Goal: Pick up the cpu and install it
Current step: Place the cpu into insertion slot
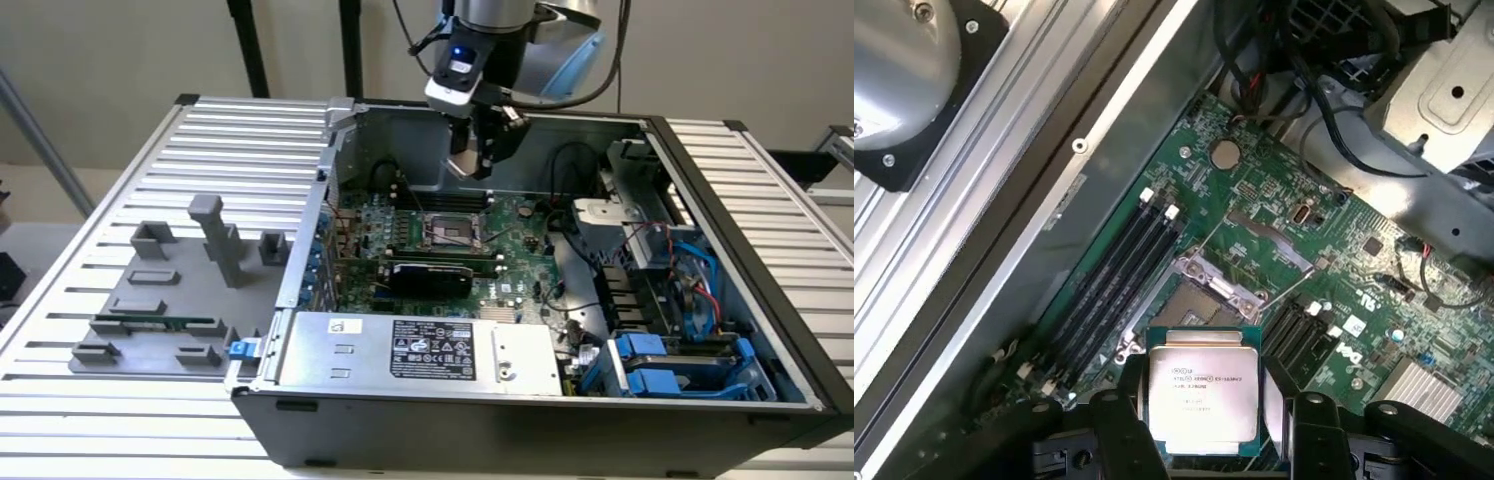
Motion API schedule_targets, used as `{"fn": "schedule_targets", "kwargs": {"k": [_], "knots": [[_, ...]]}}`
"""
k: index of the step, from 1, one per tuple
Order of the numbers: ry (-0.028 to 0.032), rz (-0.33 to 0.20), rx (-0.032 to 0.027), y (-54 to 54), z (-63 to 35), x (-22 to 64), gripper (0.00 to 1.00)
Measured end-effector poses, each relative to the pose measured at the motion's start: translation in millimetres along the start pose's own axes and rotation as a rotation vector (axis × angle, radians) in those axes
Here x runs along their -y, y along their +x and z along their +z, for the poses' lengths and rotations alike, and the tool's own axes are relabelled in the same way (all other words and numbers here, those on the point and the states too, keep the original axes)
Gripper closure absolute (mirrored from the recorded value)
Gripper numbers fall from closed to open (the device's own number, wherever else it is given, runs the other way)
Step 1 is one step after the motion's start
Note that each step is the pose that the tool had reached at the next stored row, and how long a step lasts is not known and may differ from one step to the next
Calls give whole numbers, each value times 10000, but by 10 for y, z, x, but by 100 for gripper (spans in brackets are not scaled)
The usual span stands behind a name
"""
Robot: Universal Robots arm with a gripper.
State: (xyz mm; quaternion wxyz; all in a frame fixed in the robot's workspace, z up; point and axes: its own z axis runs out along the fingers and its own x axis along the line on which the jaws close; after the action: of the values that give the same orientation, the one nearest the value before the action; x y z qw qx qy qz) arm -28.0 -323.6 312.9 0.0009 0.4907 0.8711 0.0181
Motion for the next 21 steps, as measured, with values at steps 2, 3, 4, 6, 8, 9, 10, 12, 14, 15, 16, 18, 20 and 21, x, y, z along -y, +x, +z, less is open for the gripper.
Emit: {"fn": "schedule_targets", "kwargs": {"k": [2, 3, 4, 6, 8, 9, 10, 12, 14, 15, 16, 18, 20, 21], "knots": [[-5, 359, 12, -1, 22, 1, 45], [-10, 538, 17, -1, 34, 1, 45], [-12, 713, 23, -1, 44, 2, 45], [-17, 1077, 35, -1, 68, 2, 45], [-24, 1442, 47, -2, 91, 3, 45], [-26, 1623, 53, -2, 103, 4, 45], [-30, 1802, 58, -2, 115, 4, 45], [-35, 2167, 70, -2, 139, 5, 45], [-41, 2538, 82, -3, 163, 5, 45], [-45, 2717, 88, -3, 175, 6, 45], [-46, 2903, 95, -3, 187, 6, 45], [-53, 3262, 106, -3, 211, 7, 45], [-59, 3627, 117, -4, 235, 8, 45], [-61, 3807, 123, -4, 247, 8, 45]]}}
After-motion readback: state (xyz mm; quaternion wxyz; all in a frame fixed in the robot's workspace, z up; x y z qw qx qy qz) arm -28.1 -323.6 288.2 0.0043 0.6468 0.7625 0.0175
